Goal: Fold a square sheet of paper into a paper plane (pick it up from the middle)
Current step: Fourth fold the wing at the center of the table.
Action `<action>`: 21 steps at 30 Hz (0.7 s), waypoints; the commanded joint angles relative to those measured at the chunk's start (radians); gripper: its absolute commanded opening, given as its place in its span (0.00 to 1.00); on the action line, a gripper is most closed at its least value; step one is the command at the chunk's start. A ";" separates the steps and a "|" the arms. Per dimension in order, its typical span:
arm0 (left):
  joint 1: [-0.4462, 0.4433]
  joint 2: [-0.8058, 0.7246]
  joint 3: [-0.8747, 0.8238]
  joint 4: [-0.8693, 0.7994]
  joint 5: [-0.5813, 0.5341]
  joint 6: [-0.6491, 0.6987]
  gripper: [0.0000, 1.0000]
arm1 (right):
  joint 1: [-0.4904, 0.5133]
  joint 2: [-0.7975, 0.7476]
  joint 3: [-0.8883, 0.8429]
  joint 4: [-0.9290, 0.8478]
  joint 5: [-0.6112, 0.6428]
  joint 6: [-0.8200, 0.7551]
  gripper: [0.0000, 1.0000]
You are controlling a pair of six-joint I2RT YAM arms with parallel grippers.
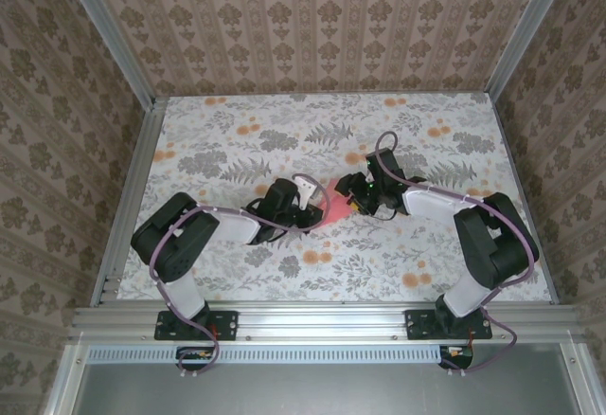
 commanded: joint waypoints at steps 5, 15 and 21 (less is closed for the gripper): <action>0.039 0.014 0.023 -0.012 0.107 -0.132 0.15 | 0.000 -0.023 -0.017 0.075 -0.062 -0.142 0.52; 0.059 0.036 0.039 -0.010 0.157 -0.173 0.14 | 0.000 -0.048 -0.086 0.177 -0.095 -0.180 0.61; 0.076 0.049 0.048 -0.015 0.182 -0.208 0.14 | 0.009 0.021 -0.025 0.114 -0.092 -0.192 0.58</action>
